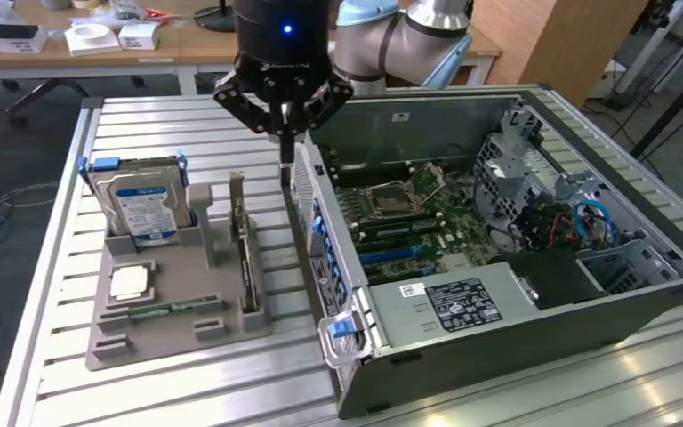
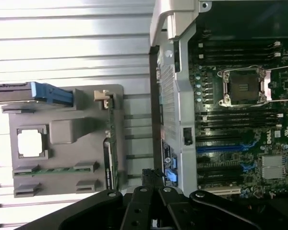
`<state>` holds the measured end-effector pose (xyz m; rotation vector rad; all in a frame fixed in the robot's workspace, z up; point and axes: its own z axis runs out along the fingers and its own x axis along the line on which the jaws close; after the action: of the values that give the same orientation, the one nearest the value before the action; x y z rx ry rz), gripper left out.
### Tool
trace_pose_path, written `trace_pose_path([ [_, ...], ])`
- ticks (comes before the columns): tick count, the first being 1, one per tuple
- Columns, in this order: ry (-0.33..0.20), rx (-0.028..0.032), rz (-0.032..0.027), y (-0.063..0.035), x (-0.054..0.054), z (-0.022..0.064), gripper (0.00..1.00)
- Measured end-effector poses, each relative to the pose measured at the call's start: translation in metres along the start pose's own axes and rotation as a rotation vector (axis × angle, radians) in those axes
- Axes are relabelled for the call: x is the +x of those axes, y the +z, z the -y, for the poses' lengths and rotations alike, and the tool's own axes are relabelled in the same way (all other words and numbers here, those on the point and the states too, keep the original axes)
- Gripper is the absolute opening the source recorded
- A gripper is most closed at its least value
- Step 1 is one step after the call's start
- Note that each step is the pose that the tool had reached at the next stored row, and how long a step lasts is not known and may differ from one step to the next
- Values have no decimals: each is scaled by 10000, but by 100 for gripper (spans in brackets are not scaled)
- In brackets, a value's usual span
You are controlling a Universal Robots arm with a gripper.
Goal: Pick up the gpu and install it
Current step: 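Reach for the gpu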
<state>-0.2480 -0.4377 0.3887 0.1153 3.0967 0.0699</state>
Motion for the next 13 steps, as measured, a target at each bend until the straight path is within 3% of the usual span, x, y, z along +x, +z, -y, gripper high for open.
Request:
trace_pose_path([
  [9, 1, 0, 3, 33, 389, 118, 10],
  [13, -1, 0, 3, 45, 425, 127, 10],
])
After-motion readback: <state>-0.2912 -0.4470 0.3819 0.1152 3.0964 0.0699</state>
